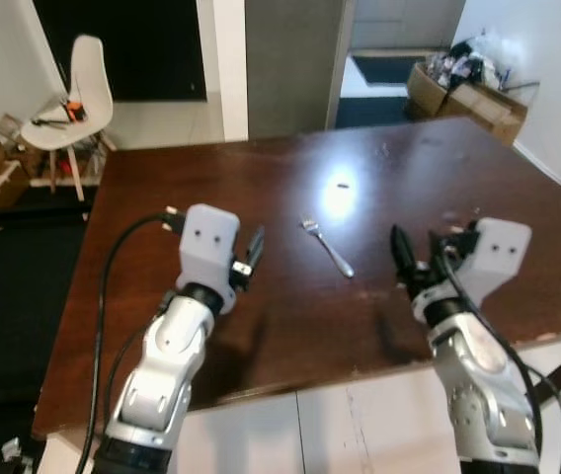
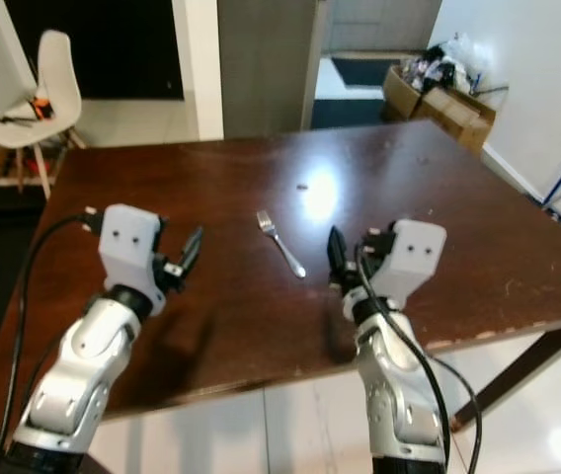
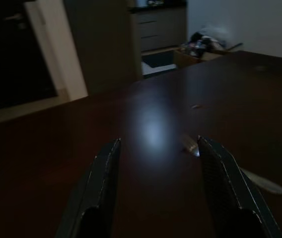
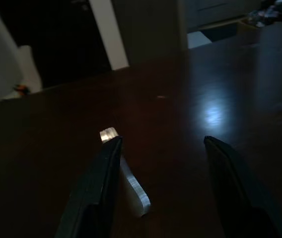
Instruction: Setting the table
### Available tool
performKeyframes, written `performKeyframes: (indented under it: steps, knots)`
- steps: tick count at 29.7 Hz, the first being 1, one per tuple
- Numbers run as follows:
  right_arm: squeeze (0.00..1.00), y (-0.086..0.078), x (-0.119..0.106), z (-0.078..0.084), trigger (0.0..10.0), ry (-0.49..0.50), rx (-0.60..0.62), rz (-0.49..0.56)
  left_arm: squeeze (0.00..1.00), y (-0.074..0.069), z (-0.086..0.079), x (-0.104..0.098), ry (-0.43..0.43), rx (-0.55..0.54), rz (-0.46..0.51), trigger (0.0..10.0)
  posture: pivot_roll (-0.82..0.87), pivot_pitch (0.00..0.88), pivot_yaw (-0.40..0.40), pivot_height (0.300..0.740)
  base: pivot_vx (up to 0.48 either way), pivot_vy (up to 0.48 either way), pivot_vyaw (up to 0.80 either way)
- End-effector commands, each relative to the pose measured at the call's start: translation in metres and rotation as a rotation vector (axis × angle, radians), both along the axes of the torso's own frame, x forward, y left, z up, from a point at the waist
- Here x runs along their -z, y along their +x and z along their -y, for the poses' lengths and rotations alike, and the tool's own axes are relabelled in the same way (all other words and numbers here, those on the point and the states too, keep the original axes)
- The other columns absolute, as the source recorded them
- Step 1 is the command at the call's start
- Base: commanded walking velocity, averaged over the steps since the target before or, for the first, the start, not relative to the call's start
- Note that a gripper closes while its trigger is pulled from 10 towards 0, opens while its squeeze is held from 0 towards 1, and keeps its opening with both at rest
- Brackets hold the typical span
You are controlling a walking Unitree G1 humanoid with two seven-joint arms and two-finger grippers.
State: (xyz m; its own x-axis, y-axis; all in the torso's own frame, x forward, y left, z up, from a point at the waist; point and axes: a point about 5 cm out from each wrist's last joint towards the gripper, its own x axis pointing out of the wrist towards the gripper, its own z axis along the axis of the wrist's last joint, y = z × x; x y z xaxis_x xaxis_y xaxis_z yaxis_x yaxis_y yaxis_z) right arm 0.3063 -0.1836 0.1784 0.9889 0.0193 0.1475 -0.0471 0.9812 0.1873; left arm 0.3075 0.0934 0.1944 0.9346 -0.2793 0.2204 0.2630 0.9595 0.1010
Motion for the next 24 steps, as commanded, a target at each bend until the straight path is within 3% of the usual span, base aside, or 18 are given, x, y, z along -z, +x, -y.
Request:
performKeyframes:
  steps: [1,11,24]
  knots:
    - [0.0,0.001,0.005,0.005,10.0,-0.018,0.0,-0.034,0.0,-0.002,0.004,0.003,0.017,0.02,-0.013,10.0,-0.1,0.0,0.095,0.74,0.48,0.0,0.0]
    - [0.0,0.006,0.016,0.011,10.0,-0.07,-0.046,-0.096,0.0,-0.005,0.005,0.008,0.019,0.04,-0.055,10.0,-0.09,0.0,0.104,0.74,0.43,0.0,0.0]
    - [0.0,0.009,0.042,-0.008,10.0,-0.105,-0.223,-0.227,0.0,-0.011,-0.009,0.012,0.044,0.047,-0.086,10.0,-0.06,0.0,0.112,0.74,0.0,0.0,0.0]
